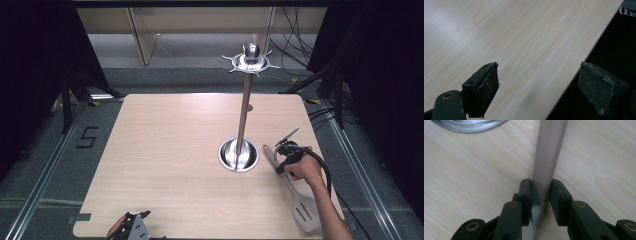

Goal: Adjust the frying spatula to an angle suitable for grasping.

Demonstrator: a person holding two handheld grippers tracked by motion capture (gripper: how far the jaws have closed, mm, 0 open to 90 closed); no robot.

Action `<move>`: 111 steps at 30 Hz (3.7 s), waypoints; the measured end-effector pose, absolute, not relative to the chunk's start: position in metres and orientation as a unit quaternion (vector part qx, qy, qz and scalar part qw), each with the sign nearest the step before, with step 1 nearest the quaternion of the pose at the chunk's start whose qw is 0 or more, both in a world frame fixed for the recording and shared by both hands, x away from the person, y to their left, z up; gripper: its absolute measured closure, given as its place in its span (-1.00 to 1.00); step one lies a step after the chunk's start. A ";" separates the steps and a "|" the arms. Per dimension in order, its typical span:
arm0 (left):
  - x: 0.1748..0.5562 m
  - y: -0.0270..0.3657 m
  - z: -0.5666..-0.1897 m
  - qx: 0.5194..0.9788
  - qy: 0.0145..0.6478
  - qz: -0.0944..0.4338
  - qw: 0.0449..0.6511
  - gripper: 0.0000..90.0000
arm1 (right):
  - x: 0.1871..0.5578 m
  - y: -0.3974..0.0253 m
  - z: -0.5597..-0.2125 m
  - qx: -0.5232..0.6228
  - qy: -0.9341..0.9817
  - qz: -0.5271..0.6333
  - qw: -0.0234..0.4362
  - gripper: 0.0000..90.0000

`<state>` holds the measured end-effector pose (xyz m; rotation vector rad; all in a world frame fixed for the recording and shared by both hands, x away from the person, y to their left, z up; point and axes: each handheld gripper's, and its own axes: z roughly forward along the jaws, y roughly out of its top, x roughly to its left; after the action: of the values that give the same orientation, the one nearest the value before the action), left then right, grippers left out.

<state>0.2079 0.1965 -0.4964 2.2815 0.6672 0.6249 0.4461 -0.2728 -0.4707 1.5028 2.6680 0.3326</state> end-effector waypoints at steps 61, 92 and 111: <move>0.210 0.197 -0.496 0.880 0.254 0.232 0.326 -0.65 | 0.350 -0.292 -0.352 0.338 0.772 0.511 0.169 0.68; 0.209 0.196 -0.495 0.879 0.251 0.231 0.333 -0.65 | 0.364 -0.230 -0.284 0.262 0.786 0.528 0.188 0.68; 0.210 0.197 -0.494 0.877 0.245 0.238 0.338 -0.65 | 0.381 -0.213 -0.263 0.263 0.790 0.527 0.172 0.68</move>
<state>0.2099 0.1966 -0.4944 2.2839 0.6379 0.6201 0.3810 -0.2135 -0.2635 0.7455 2.2414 1.4972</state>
